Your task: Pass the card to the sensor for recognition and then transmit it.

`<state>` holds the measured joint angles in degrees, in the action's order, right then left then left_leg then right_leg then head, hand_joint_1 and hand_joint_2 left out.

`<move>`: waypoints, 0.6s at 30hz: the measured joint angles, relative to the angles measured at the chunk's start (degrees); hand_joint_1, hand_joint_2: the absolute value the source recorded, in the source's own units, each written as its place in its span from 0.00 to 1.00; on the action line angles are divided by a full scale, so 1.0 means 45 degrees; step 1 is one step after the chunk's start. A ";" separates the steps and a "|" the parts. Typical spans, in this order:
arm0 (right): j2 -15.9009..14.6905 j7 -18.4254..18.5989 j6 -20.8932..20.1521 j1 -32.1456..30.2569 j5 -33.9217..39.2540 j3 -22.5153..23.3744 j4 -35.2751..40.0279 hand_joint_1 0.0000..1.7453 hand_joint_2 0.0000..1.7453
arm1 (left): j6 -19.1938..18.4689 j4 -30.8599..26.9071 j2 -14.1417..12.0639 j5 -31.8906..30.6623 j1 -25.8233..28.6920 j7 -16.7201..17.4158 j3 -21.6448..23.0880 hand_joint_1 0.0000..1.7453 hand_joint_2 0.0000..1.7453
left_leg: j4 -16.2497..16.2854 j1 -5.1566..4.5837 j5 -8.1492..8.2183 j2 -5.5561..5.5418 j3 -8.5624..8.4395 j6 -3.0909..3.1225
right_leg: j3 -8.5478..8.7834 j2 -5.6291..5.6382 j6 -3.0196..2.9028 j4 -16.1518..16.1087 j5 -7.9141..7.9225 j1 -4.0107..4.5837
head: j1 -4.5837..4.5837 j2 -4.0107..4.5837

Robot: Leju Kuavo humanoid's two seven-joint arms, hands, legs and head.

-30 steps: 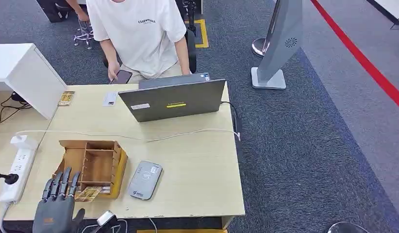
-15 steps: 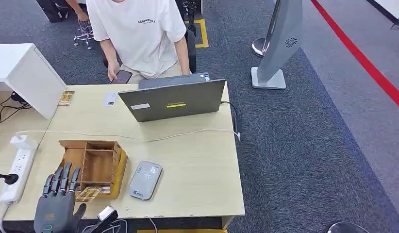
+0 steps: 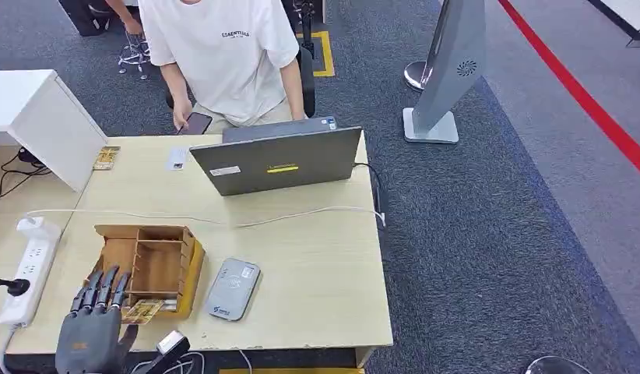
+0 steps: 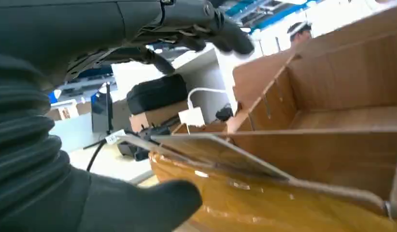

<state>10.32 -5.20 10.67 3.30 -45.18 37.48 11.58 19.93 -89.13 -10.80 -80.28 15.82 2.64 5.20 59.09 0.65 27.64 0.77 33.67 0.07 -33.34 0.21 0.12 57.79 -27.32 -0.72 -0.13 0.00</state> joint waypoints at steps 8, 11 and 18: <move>0.0000 -0.0039 -0.0063 0.0002 -0.0121 0.0014 0.0005 0.00 0.00 | -0.0393 0.0063 -0.0063 0.0509 0.0015 -0.0242 0.0000 1.00 1.00 | 0.0000 0.0000 0.0000 0.0000 0.0001 0.0000 | 0.0000 0.0000 0.0000 0.0000 0.0000 0.0000 | -0.0004 0.0000; 0.0000 -0.0044 -0.0063 0.0003 -0.0146 0.0024 0.0005 0.00 0.00 | -0.0476 0.0063 -0.0087 0.0578 0.0009 -0.0243 0.0000 1.00 1.00 | 0.0000 0.0000 0.0000 0.0000 0.0000 0.0000 | 0.0001 0.0000 0.0000 0.0000 0.0000 0.0000 | 0.0000 0.0000; 0.0000 -0.0063 -0.0063 0.0002 -0.0223 0.0058 0.0005 0.00 0.00 | -0.0626 0.0063 -0.0087 0.0699 0.0008 -0.0243 0.0000 1.00 1.00 | 0.0000 0.0000 0.0000 0.0000 -0.0001 0.0000 | 0.0002 0.0000 0.0000 0.0000 0.0000 0.0000 | 0.0000 0.0000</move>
<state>10.32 -5.49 10.38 3.31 -46.18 37.75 11.61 17.11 -88.85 -11.19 -77.13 15.85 1.55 5.20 59.09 0.65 27.64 0.78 33.66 0.07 -33.33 0.21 0.12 57.79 -27.32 -0.72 -0.13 0.00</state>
